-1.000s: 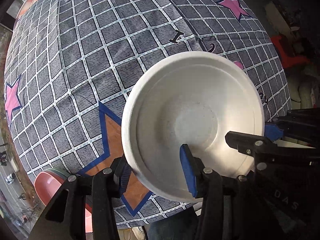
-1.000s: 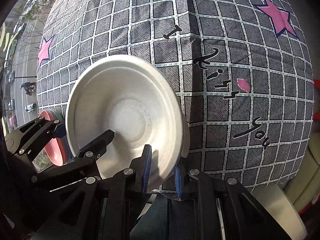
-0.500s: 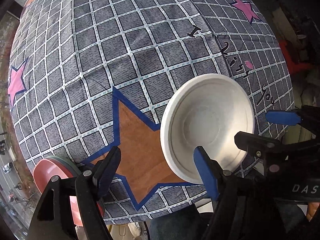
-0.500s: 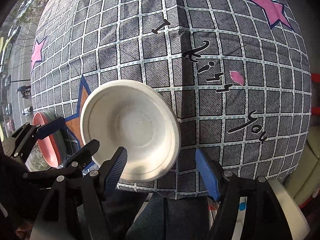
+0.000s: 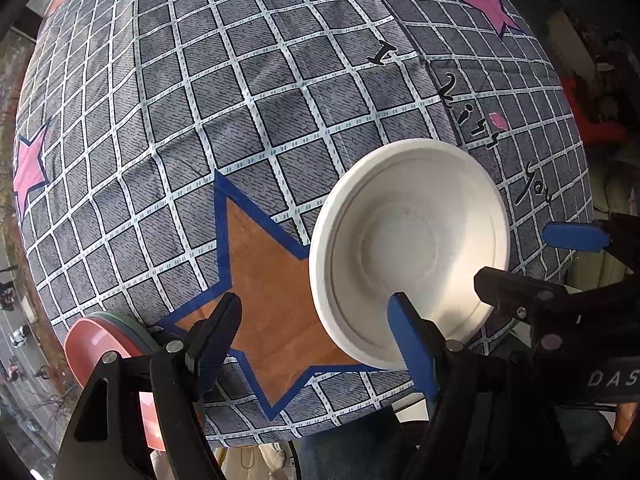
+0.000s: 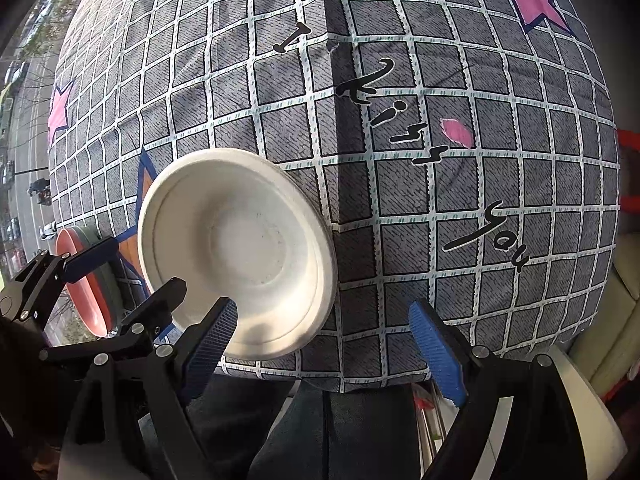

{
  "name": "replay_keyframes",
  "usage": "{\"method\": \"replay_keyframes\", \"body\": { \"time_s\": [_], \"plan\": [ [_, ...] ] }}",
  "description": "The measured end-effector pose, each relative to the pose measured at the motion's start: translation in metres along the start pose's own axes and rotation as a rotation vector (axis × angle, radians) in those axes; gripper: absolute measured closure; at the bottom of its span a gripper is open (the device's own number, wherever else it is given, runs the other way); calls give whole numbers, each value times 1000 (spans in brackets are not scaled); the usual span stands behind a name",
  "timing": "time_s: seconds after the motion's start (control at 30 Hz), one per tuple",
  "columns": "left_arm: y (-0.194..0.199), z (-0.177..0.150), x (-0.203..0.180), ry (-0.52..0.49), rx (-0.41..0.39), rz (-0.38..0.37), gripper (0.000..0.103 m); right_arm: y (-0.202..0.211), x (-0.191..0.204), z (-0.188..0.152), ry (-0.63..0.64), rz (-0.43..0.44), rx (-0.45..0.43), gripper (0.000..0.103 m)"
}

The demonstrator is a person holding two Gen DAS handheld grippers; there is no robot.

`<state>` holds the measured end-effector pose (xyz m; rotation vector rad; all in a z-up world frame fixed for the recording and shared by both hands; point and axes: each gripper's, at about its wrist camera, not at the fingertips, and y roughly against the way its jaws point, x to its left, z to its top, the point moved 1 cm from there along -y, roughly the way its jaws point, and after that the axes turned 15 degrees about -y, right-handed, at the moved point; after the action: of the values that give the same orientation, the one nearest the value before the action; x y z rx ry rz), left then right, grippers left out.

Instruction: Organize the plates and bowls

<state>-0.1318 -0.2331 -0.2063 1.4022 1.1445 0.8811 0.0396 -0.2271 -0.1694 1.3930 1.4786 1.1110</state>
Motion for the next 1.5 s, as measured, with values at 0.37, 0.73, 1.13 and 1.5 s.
{"method": "replay_keyframes", "body": {
  "time_s": [0.37,0.73,1.13,1.5],
  "plan": [
    [-12,15,-10,-1,22,9,24,0,-21,2,-33,-1,5,14],
    [-35,19,-3,19,53,24,24,-22,-44,0,-66,-34,9,14],
    [-71,20,2,26,90,41,24,-55,-59,13,-69,-131,12,14],
    [-95,19,38,116,108,1,24,-83,-108,-1,-97,-92,19,14]
  ]
}}
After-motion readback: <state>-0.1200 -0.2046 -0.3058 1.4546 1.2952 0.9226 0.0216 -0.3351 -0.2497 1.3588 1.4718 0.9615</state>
